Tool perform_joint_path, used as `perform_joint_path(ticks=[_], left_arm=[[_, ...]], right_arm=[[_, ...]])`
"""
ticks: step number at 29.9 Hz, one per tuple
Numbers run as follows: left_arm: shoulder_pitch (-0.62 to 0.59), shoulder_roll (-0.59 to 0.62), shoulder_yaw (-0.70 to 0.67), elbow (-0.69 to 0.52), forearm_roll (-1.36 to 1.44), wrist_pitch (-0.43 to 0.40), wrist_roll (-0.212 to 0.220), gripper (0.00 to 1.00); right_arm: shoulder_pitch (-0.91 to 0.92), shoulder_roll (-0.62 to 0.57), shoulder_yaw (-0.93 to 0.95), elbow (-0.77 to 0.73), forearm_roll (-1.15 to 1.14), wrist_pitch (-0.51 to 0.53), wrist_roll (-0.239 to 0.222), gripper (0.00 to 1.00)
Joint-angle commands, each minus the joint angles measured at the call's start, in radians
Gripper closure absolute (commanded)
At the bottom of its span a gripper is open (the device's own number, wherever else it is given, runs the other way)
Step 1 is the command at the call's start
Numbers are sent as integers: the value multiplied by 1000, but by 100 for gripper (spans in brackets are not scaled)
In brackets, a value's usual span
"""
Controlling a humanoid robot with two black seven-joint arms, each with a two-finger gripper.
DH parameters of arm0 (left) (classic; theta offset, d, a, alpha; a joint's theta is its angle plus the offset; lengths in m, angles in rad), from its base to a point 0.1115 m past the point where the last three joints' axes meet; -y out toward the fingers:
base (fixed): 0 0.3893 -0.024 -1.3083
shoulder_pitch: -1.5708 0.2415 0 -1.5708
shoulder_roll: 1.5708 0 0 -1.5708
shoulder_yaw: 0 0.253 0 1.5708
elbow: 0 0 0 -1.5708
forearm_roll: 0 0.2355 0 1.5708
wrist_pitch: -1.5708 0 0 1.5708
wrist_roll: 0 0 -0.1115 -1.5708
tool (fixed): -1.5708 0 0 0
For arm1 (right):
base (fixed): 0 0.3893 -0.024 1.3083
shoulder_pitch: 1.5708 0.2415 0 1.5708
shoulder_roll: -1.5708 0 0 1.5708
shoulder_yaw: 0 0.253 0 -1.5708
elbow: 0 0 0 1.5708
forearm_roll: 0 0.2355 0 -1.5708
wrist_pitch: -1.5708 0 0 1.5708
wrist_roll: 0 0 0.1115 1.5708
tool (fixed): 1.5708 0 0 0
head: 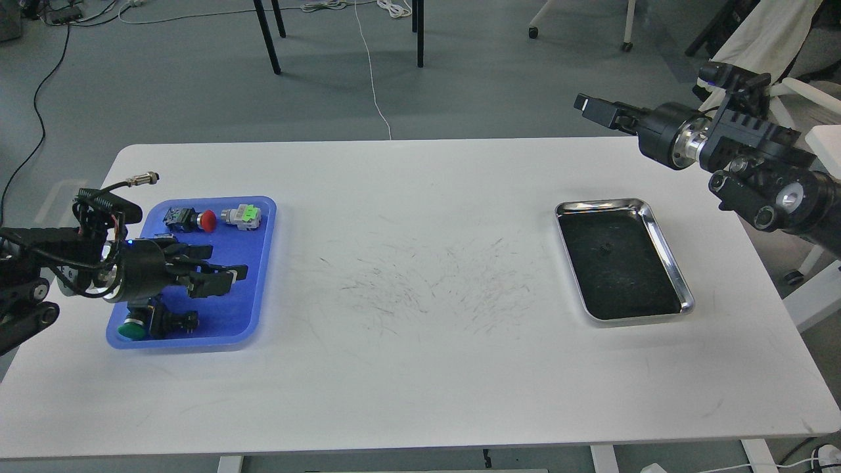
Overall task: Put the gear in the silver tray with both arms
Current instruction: 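Close the left gripper on a black gear in the blue tray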
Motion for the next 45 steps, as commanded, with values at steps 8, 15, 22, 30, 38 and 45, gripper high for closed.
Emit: perform_joint_path(ticks=[8,15,22,30,38,45], left_arm=[[-18,-8,87,6,109,33,0,15],[-41,-28,92,43,138,38,0,22],[-71,-71,100,96,158,41,0,22],[-77,-104,115,146,179,56,0,22],[-81,-102,113,144,17,59,0,21],[-63,-29,127,146,-140,39,0,22]], right_arm=[[-1,2,0,-2,0,-1,-1,16],[-12,3,0,0,0,-16,-1,16],[-13,0,0,0,0,-18,1,16],[-13,3,0,0,0,-19,1,16],[-20,5,0,0,0,-22,-1,16],[-29,5,0,0,0,-22,1,16]])
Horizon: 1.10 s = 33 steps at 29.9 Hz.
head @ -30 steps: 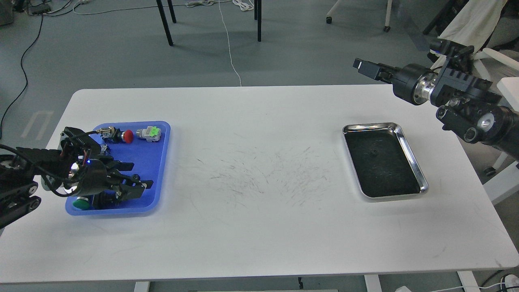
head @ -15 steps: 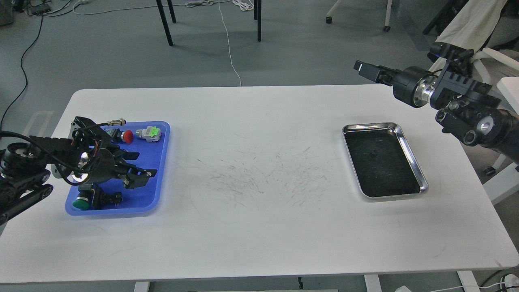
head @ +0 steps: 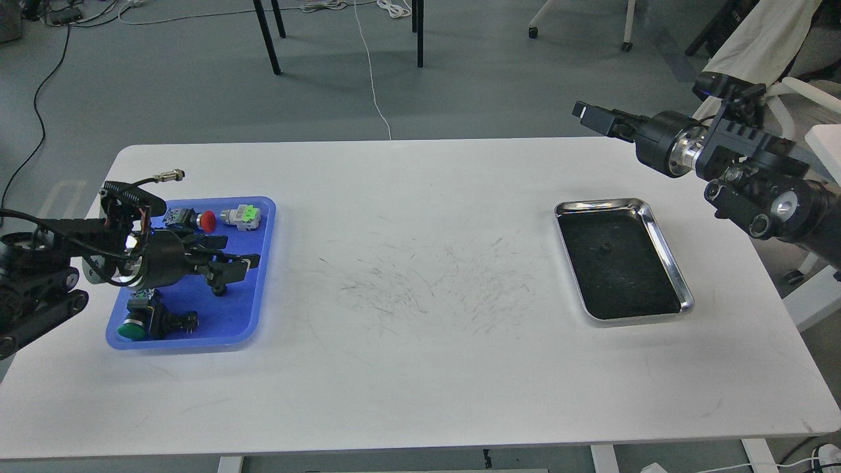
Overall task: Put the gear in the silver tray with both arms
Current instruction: 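Close the left gripper on a black gear in the blue tray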
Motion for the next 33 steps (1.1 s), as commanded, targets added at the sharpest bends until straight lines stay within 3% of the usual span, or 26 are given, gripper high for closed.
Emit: perform_joint_path(ticks=[1,7,15,19,29,33], left_arm=[[18,52,3,-6,44,3,0,22],[42,47,3,30,195,89,0,22],[47,21,3,43,210,89,0,22],[49,5,5,46,213,90,0,29],[99,-14,3,48,216,101,0,31],[104,-41,5,111,218,124,0,32]], right_arm=[[-2,0,0,0,0,0,0,16],[1,9,0,0,0,0,0,16],[-1,8,0,0,0,0,0,16],[-2,9,0,0,0,0,0,16],[-2,8,-3,0,0,0,0,16],[-2,8,-3,0,0,0,0,16]])
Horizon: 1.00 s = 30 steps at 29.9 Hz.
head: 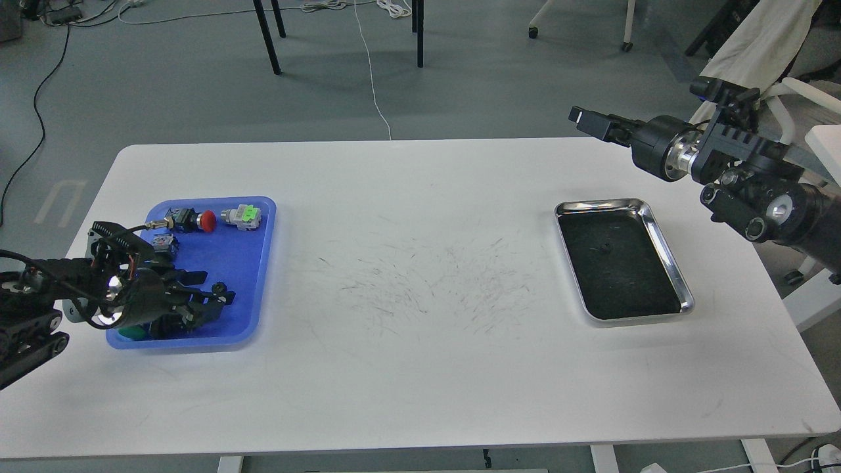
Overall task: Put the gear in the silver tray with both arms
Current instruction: 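Close the left gripper on a black gear in the blue tray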
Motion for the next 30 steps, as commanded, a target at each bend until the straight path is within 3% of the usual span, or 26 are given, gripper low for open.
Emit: perform_joint_path(ticks=[1,18,24,30], left_arm=[[5,-31,0,57,0,17,0,33],[13,-37,0,56,-1,17,0,46],[17,-37,-1,51,-3,17,0,46],[16,-35,-1,48,-3,17,0,46]], right_arm=[[0,0,0,0,0,0,0,16],[-8,-7,3,-3,0,-4,0,16],[-20,-7,11,-2,12,-12,0,16],[-35,-10,31,-8,166,-9,-1,15]])
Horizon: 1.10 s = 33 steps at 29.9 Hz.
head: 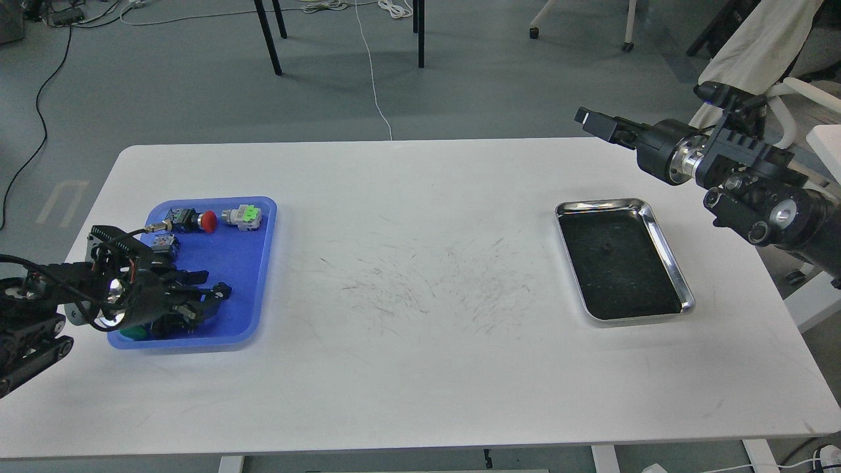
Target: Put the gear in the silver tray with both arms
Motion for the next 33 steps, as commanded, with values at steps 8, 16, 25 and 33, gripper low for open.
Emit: perform_joint_path(ticks=[8,16,25,33], left_arm=[[-1,2,0,-1,0,-2,-1,46],[-3,4,0,-4,1,-2,-1,51],[-3,19,1,-37,3,-2,-1,59],[-4,36,0,-43,3,-2,-1,63]], right_arm=[[-22,-34,86,-5,272,0,-2,15],[-71,-42,123,-37,447,-12,-14,14],[-88,-42,135,-48,452,-14,-14,14],[-105,-34,207,-77,455,-15,-17,14]])
